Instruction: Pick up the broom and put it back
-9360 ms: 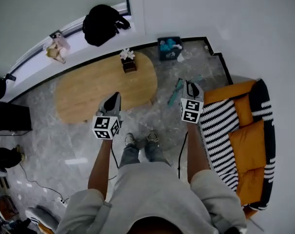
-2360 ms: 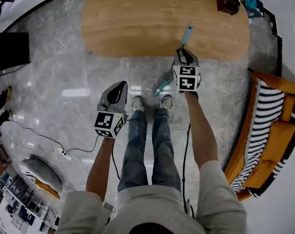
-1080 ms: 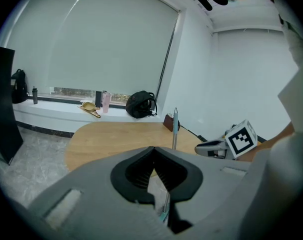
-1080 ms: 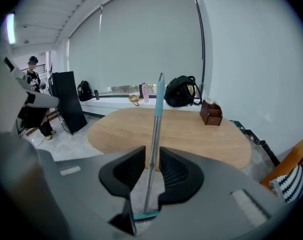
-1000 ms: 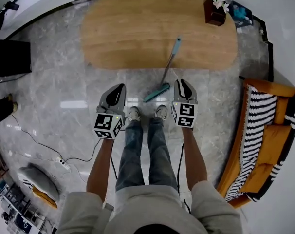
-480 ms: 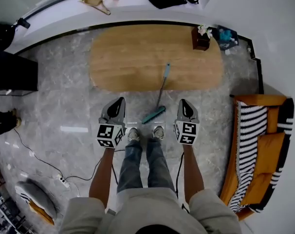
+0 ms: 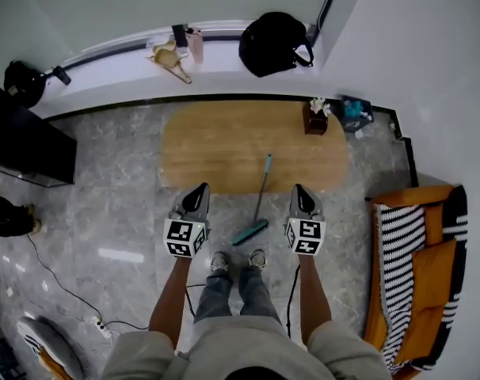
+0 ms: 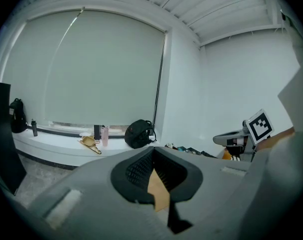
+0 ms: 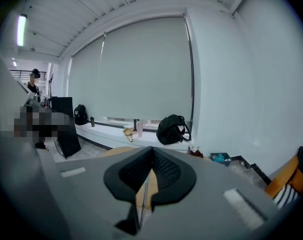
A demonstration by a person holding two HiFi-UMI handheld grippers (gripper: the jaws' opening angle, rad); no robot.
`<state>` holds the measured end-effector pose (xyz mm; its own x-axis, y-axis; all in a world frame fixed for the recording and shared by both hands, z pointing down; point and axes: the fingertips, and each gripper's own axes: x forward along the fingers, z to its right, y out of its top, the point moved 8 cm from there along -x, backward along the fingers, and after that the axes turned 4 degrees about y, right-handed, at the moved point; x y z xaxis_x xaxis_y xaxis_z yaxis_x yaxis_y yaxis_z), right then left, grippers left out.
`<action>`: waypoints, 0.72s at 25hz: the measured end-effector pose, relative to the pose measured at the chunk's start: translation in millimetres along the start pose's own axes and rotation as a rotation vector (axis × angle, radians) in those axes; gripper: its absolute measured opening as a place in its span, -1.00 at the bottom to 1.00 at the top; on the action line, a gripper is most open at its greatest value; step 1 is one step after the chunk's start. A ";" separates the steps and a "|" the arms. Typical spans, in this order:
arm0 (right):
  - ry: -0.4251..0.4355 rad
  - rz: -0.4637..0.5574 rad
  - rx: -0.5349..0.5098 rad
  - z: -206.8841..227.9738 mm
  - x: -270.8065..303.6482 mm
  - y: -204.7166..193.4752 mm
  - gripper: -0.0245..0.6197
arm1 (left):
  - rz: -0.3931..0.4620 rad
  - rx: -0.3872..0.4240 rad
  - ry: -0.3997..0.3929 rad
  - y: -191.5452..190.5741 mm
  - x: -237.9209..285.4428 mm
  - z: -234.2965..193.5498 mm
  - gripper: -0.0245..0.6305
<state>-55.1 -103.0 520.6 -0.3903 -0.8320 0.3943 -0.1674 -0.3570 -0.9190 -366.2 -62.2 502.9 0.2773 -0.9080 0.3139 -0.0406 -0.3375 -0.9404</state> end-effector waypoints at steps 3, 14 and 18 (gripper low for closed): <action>0.010 0.029 -0.006 -1.8 -2.9 27.5 -0.92 | 0.026 0.011 -0.004 24.9 -4.5 -2.9 -0.94; 0.002 0.114 -0.015 1.9 -36.0 95.2 -0.92 | 0.101 0.048 -0.003 90.4 -32.5 -1.3 -0.94; -0.001 0.126 -0.024 -0.4 -52.1 107.2 -0.92 | 0.127 0.064 -0.003 105.9 -45.9 0.6 -0.94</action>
<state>-53.0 -97.7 401.5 -0.4087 -0.8701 0.2755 -0.1390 -0.2390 -0.9610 -382.7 -56.1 388.8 0.2768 -0.9416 0.1918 -0.0137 -0.2035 -0.9790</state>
